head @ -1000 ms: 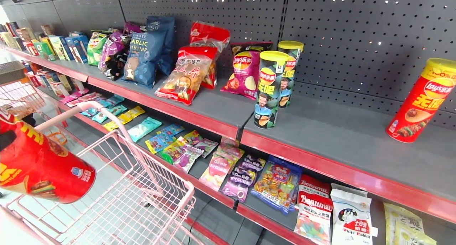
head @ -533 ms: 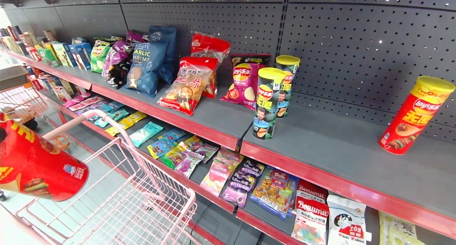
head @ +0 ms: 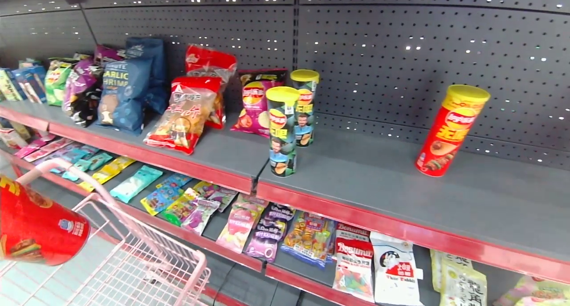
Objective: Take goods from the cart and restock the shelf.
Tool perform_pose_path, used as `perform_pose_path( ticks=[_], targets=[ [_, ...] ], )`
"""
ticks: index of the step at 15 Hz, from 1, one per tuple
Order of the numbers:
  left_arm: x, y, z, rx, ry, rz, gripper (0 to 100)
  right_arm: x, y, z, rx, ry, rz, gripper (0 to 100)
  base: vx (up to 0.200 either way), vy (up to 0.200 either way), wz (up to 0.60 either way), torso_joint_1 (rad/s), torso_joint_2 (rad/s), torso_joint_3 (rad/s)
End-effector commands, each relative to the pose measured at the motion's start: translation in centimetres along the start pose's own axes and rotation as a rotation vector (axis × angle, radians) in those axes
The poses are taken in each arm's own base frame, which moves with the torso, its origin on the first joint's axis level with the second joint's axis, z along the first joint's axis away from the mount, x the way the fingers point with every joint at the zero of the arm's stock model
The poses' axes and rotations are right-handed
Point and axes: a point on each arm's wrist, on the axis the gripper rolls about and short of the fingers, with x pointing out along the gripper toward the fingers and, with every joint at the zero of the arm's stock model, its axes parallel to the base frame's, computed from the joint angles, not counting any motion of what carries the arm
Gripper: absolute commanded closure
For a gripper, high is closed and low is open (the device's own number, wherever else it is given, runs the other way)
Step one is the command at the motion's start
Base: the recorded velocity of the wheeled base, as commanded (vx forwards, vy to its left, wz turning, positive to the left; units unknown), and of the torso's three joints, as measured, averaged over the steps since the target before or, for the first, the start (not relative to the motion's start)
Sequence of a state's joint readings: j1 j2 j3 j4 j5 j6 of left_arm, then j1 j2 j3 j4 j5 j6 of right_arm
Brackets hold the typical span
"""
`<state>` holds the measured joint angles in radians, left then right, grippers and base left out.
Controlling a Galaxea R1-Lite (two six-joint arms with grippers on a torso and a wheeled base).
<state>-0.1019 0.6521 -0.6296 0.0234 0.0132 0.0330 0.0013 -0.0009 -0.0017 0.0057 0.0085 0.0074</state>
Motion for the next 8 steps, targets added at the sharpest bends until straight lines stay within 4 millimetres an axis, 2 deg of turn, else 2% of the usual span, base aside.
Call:
perform_pose_path(
  ticks=[1,7,8],
  targets=[
    [-0.36,0.01,0.07,0.002,-0.015,0.002,100,0.01,0.00,-0.01,0.000,0.001,0.001,0,0.000,0.000,-0.60,0.007,0.00,-0.002],
    [-0.13,0.03,-0.10,0.131,0.000,0.012,100,0.01,0.00,-0.01,-0.001,0.001,0.001,0,0.000,0.000,-0.60,0.002,0.00,-0.002],
    [-0.17,0.04,-0.09,0.148,-0.001,0.015,100,0.01,0.00,-0.01,-0.001,0.001,0.001,0,0.000,0.000,0.00,0.000,0.00,0.000]
  ],
)
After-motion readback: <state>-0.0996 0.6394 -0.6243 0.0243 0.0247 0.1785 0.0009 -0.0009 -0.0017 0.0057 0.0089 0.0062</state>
